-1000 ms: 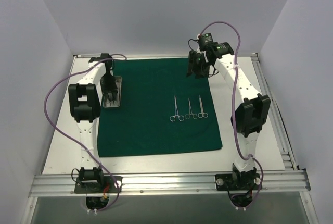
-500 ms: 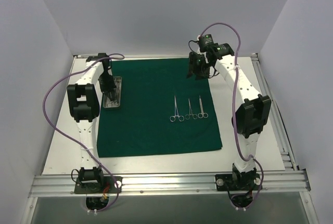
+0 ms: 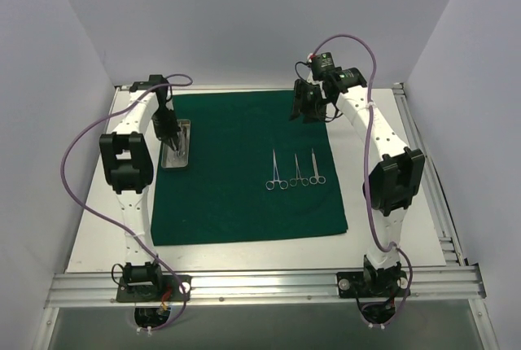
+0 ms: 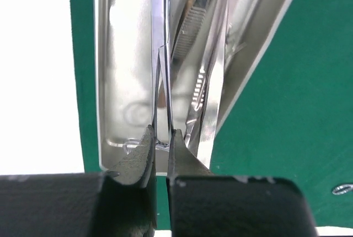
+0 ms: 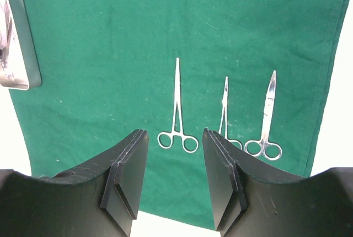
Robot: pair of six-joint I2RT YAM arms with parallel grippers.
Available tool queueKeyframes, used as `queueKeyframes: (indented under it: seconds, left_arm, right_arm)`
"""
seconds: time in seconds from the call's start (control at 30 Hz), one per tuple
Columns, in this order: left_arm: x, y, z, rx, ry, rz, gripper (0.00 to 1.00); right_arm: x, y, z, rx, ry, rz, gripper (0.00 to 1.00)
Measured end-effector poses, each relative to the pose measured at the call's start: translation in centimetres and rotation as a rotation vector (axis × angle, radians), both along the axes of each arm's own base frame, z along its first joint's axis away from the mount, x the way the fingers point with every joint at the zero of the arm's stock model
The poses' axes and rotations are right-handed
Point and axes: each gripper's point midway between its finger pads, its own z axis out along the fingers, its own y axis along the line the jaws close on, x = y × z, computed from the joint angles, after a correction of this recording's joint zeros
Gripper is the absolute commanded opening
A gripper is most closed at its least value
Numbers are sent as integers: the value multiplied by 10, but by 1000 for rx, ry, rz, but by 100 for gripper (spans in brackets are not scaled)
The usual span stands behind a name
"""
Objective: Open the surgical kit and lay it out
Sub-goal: Pick up the medical item from the container.
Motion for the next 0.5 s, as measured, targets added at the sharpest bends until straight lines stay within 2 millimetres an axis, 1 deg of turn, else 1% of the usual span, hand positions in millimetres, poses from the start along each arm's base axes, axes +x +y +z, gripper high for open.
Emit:
queueKeyframes:
  seconds: [0.13,0.2,0.3,0.43,0.5]
  left_arm:
    - [-1,0,18,0,-27,0,2]
    - [-1,-1,28,-9,-46,-2,2]
    - [-7,-9,46,-50,-82,-12,2]
    - [-25,-15,73,-84,-116,-22,2]
    - [-27,-18,88,-107,-159,-35,2]
  right_arm:
    - [-1,5,1,16,-1,14,47]
    - [-2,12,3,38,-3,35,48]
    - [-3,30,9,92,-9,84,50]
    - [-5,57,17,156,-25,156,51]
    - [-7,74,21,195,-32,200,55]
